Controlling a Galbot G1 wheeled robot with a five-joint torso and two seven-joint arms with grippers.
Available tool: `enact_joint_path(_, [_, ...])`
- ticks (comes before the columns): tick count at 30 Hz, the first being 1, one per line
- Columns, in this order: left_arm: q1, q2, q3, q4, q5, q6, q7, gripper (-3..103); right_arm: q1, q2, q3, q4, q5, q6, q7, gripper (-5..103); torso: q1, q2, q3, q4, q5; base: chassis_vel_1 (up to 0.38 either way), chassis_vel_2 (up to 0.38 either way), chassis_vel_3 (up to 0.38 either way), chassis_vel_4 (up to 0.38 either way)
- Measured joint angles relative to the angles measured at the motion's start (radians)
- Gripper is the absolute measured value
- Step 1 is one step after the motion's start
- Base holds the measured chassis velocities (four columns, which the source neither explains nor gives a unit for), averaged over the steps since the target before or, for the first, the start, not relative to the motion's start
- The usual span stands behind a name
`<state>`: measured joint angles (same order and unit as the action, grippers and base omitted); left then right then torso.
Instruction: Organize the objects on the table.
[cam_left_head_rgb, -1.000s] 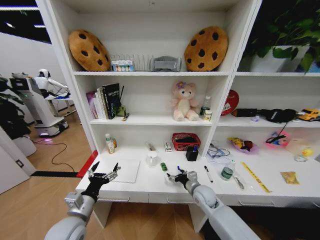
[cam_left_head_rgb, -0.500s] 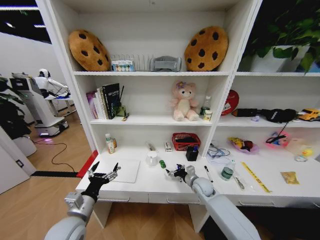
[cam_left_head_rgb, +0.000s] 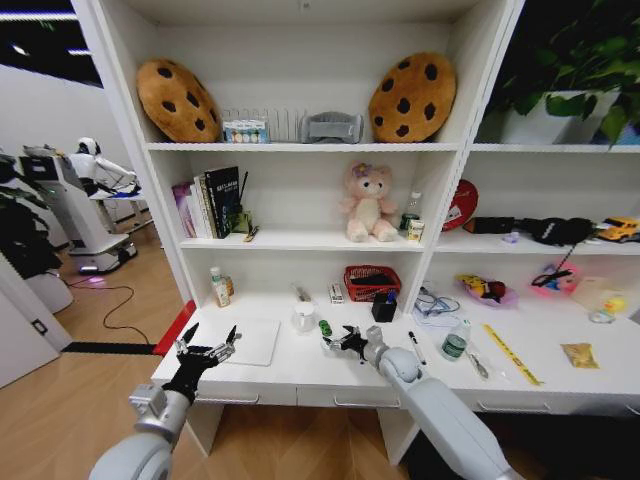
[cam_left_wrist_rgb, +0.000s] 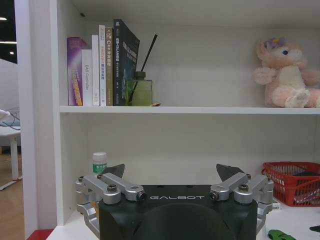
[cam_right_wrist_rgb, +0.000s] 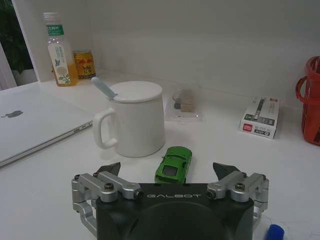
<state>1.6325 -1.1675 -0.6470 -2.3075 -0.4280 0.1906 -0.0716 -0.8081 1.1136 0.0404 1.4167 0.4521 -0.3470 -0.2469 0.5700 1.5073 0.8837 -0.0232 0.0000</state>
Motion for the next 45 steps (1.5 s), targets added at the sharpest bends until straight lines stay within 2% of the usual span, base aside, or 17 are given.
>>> enact_joint_path(10, [0.0, 0.0, 0.0, 0.0, 0.0, 0.0, 0.0, 100, 0.037, 0.016, -0.012, -0.03, 0.016, -0.038, 0.032, 100, 0.0, 0.0, 0.0, -0.0001, 0.0, 0.0, 0.0, 0.0, 0.0])
enact_joint_path(27, [0.0, 0.0, 0.0, 0.0, 0.0, 0.0, 0.0, 100, 0.087, 0.093, -0.019, -0.12, 0.031, -0.05, 0.063, 100, 0.0, 0.0, 0.0, 0.0, 0.0, 0.0, 0.0, 0.0, 0.0])
enact_joint_path(45, [0.0, 0.0, 0.0, 0.0, 0.0, 0.0, 0.0, 100, 0.092, 0.113, -0.018, -0.182, 0.016, -0.034, 0.064, 100, 0.0, 0.0, 0.0, -0.0001, 0.0, 0.0, 0.0, 0.0, 0.0])
